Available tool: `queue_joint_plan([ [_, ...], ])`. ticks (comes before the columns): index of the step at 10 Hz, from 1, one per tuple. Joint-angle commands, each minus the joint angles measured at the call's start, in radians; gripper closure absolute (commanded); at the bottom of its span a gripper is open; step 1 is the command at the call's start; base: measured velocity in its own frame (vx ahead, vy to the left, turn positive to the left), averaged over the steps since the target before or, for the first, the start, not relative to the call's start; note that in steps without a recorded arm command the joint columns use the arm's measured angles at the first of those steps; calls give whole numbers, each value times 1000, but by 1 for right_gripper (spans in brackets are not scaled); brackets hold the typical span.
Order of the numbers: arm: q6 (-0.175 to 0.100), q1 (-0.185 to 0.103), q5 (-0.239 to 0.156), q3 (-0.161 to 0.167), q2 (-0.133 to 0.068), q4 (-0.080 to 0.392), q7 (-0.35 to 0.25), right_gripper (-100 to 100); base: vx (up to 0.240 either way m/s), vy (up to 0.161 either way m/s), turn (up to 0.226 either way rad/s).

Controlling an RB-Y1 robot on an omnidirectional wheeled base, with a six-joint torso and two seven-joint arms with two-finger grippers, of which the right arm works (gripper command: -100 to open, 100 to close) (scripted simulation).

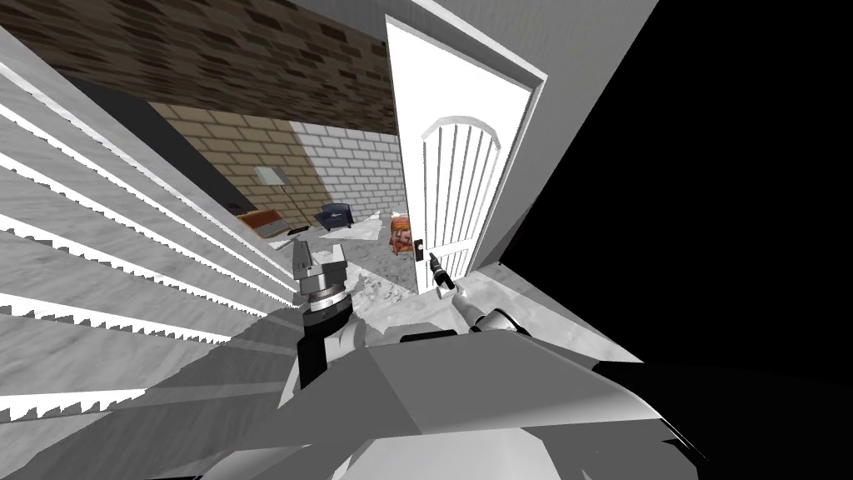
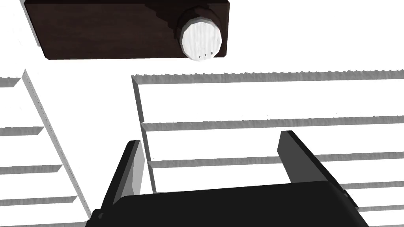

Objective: Pull the door open

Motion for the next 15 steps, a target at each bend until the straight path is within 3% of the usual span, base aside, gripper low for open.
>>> queue_joint_plan([
  [1, 2, 3, 0, -1, -6, -4, 3, -100, -142, -202, -24],
  [4, 3, 1, 0, -3, -21, -3, 7, -100, -133, -223, -51],
  [8, 5, -2, -2, -8, -57, 1, 18, -100, -154, -181, -32],
  [11, 6, -8, -4, -14, -96, 5, 31, -100, -163, -187, 0],
  [13, 6, -13, -8, -20, -132, 9, 44, -100, -159, -203, 25],
  [14, 6, -13, -8, -20, -132, 9, 44, -100, -101, -121, 21],
  [15, 6, -18, -11, -25, -160, 12, 55, -100, -99, -85, 45],
])
